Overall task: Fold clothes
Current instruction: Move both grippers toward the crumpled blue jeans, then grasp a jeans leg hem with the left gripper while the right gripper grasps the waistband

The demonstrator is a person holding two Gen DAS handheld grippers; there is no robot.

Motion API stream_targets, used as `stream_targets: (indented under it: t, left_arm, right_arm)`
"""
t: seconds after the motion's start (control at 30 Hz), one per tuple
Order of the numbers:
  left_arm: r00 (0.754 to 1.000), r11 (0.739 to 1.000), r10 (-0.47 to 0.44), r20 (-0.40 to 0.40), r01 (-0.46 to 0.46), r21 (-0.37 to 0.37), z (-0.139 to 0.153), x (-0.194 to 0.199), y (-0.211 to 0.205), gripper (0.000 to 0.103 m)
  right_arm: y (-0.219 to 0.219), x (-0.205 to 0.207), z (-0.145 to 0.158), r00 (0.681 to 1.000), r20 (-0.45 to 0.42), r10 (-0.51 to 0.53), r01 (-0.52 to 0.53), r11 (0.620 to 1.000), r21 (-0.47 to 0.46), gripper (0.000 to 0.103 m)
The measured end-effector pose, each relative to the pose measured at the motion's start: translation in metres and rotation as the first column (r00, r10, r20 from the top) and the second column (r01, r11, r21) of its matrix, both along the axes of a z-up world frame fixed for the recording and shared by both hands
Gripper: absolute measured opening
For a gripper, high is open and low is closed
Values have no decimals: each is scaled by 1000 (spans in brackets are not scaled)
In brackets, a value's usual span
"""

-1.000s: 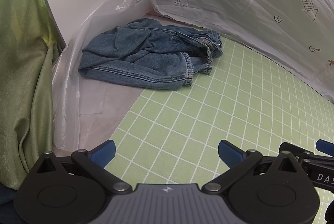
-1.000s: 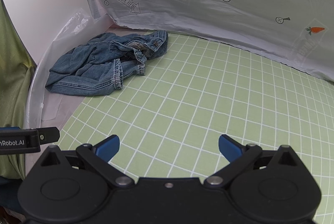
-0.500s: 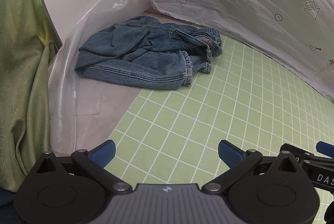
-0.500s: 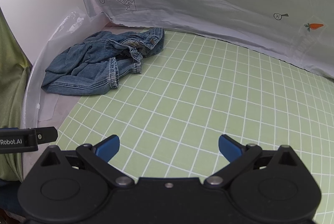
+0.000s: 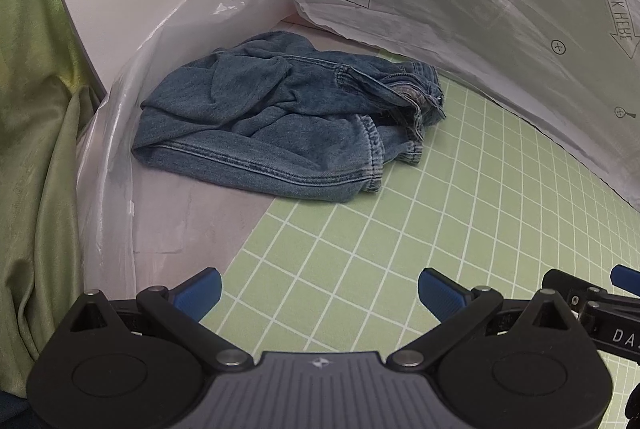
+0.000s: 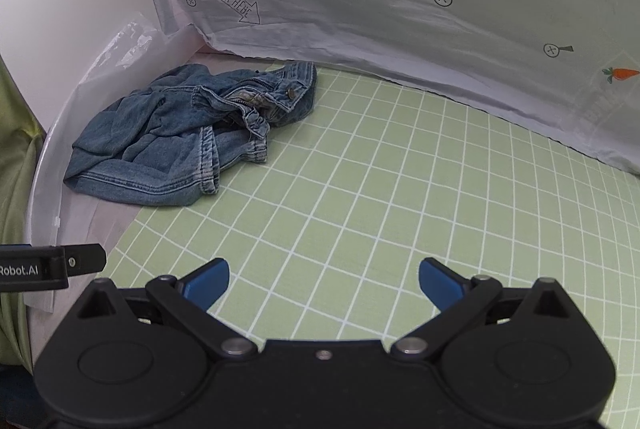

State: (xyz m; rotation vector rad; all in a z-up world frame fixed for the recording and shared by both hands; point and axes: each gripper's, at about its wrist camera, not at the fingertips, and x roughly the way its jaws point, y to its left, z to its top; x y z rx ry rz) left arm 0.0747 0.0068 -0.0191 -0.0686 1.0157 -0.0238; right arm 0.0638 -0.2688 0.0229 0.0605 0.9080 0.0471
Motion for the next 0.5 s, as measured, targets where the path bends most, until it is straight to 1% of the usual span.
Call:
stream_targets:
  t: [0.17,0.23,0.33,0.37,0.4,0.5]
  left_arm:
    - [999,999,41,-25,-41,6,-16,36,13,103]
    - [998,998,58,-37,-57,8,-24,55,21,103]
    - [993,995,95,-62,-95,11,-37,80,33,103]
    - [992,994,108,-69,-107,12,-42,89,37,103]
    - [990,993,120,-76,-120,14,-47,98,41,103]
    - [983,988,156,-96,-155,13,-62,122,51,102]
  right_arm:
    - [19,35,-16,1000,16,16,-16,1000,-23,102]
    - [34,47,-33,1000,18,22,-22,999,-32,101]
    - [42,76,-43,999,26,40,-39,998,-43,96]
    - [46,85,-49,998,43,46,-44,998,-47,95]
    - [50,93,-54,997,51,55,-52,997,-54,92]
    - [61,120,-71,994,57,96,-90,992,-91,87]
